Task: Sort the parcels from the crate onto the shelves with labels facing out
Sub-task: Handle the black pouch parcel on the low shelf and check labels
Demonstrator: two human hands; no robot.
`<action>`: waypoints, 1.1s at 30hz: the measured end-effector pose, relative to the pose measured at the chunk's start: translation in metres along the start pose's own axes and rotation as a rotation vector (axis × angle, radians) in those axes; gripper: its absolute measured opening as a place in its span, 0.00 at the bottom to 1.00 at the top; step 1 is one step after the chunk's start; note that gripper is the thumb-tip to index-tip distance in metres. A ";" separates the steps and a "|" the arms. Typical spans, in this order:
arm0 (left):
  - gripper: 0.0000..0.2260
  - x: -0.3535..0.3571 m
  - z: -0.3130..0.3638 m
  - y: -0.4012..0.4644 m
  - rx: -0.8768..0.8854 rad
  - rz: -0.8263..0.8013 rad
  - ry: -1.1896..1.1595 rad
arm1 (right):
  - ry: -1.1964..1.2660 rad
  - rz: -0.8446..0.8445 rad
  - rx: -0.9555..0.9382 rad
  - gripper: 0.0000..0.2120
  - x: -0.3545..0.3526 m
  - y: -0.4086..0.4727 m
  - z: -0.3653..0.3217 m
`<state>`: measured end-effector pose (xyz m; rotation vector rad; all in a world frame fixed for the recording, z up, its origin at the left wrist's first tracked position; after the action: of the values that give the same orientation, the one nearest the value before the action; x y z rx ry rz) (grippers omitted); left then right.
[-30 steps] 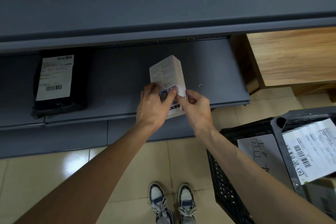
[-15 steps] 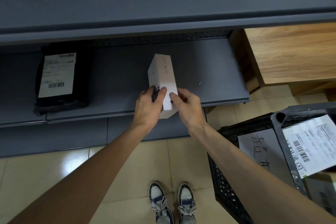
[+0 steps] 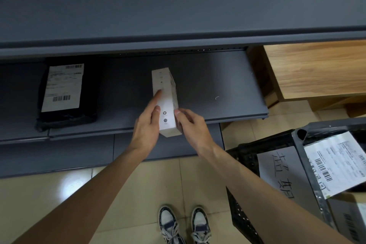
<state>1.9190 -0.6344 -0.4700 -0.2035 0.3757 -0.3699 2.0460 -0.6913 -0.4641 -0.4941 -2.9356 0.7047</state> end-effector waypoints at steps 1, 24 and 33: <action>0.20 -0.004 -0.001 -0.001 -0.008 0.017 0.004 | 0.006 0.005 0.024 0.09 0.001 0.001 0.002; 0.18 0.009 -0.025 0.009 -0.060 0.065 0.203 | -0.113 0.134 0.018 0.09 -0.022 0.008 0.017; 0.17 0.016 -0.049 0.007 -0.115 0.008 0.130 | -0.117 0.033 -0.047 0.13 -0.038 0.008 0.033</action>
<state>1.9155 -0.6401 -0.5218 -0.2912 0.5265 -0.3544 2.0794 -0.7114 -0.4970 -0.5236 -3.0661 0.6927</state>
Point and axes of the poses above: each hand's wrist, its own y-axis towards the middle knuckle, its own x-axis out of the palm, z = x × y, the point moved 1 cm from there along y, towards the middle knuckle, and after that the axes turned 3 degrees about -z, right-handed, at the moved point
